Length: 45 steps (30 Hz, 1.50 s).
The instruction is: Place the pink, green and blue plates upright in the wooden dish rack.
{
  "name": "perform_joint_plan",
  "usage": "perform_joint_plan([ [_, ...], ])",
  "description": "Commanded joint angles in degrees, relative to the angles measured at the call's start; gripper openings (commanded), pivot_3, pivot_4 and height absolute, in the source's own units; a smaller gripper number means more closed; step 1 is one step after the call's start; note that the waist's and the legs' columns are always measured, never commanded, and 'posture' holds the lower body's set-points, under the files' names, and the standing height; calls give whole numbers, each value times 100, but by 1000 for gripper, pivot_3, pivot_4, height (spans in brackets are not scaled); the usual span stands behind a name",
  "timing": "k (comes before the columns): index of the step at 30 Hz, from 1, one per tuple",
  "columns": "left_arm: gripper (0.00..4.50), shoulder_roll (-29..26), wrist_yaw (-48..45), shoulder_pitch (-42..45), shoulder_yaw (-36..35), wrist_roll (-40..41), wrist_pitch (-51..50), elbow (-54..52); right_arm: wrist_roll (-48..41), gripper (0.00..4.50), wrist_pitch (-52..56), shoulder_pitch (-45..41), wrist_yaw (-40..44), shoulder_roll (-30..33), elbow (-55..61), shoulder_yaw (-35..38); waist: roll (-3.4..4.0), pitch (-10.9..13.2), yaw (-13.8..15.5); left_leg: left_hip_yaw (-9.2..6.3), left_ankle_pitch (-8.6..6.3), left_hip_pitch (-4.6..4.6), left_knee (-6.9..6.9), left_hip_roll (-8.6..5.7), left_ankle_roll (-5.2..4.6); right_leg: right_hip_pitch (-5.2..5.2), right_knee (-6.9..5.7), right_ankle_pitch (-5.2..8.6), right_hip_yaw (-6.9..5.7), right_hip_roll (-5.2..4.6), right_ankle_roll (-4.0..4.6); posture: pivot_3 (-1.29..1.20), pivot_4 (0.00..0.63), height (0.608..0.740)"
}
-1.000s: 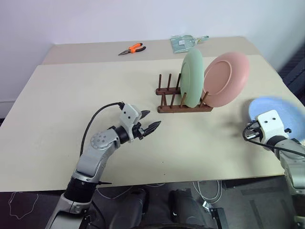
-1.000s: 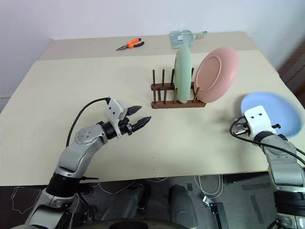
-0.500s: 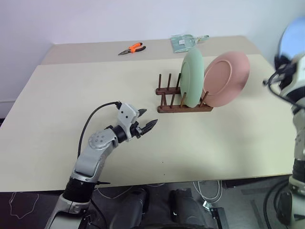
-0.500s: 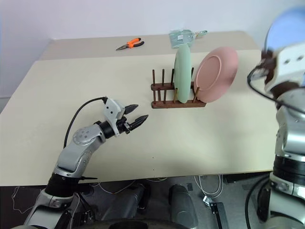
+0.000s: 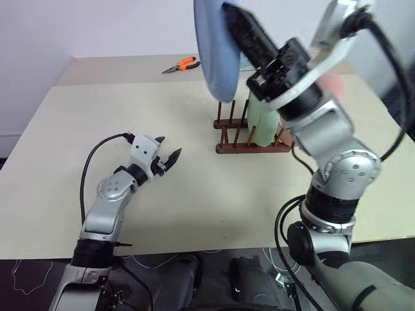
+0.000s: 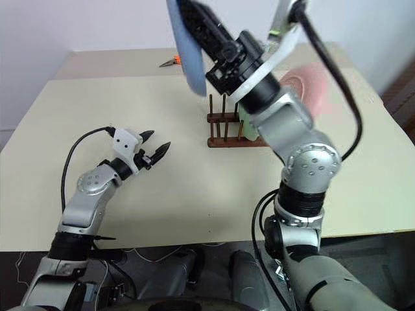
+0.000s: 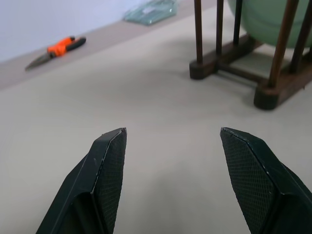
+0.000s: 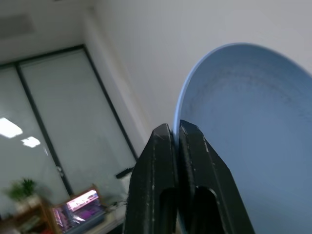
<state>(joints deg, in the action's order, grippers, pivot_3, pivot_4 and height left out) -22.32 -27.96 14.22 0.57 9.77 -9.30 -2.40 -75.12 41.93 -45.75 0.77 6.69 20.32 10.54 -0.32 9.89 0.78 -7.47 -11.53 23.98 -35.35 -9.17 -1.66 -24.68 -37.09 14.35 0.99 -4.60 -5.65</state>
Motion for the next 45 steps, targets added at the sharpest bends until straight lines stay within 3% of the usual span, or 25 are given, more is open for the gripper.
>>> perform_joint_plan([
  [1, 3145, -3, 58, -91, -109, 9, 30, -423, 189, 37, -125, -11, -91, 21, -263, 7, 1, 0, -7, 1, 0, 0, -1, 0, 0, 0, -1, -1, 1, 0, 0, 0, 150, 727],
  [16, 3145, 12, 106, -246, -113, 54, -190, -710, 655, 37, -134, 284, -287, -66, -1303, 108, 4, -1, -69, 2, 7, -2, 16, 7, 10, -7, -15, 0, 4, 7, 3, 0, 150, 727],
  [19, 3145, 15, -12, -269, -49, 113, -192, -781, 823, 1047, -221, 255, -344, -62, -1663, 221, 5, -1, -68, 2, 7, -2, 15, 7, 10, -6, -15, 0, 4, 6, 3, 0, 150, 727],
  [26, 3145, 44, -110, -336, -9, 182, -313, -952, 1682, 4466, -379, 37, 202, 225, -1748, -51, 6, 0, -80, 2, 7, -2, 15, 7, 10, -7, -15, 0, 4, 6, 2, 0, 150, 727],
  [31, 3145, 67, -126, -394, 50, 177, -388, -1034, 2807, 4466, -771, -227, 1129, 805, -1404, -690, 6, 0, -140, 3, 7, -2, 15, 6, 10, -7, -14, 0, 2, 6, 2, 0, 150, 727],
  [38, 3145, 131, -150, -465, 139, 149, -458, -1143, 3424, 4466, -1027, -530, 1822, 1588, -952, -503, 6, 0, -132, 2, 6, -1, 14, 7, 11, -5, -12, 0, 2, 5, 2, 0, 150, 727],
  [41, 3145, 130, -270, -472, 197, 207, -510, -1186, 3758, 3636, -993, -387, 1973, 2224, -976, -243, 5, 0, -104, 1, 6, -1, 12, 6, 10, 0, -8, 0, -1, 3, 2, 0, 150, 727],
  [45, 3145, 154, -425, -462, 384, 275, -612, -1298, 4287, 1602, -1089, 492, 2790, 3532, -667, -115, 2, 0, 15, -1, 1, 1, 11, 5, 3, 8, 9, 1, -9, -1, 1, 0, 150, 727],
])
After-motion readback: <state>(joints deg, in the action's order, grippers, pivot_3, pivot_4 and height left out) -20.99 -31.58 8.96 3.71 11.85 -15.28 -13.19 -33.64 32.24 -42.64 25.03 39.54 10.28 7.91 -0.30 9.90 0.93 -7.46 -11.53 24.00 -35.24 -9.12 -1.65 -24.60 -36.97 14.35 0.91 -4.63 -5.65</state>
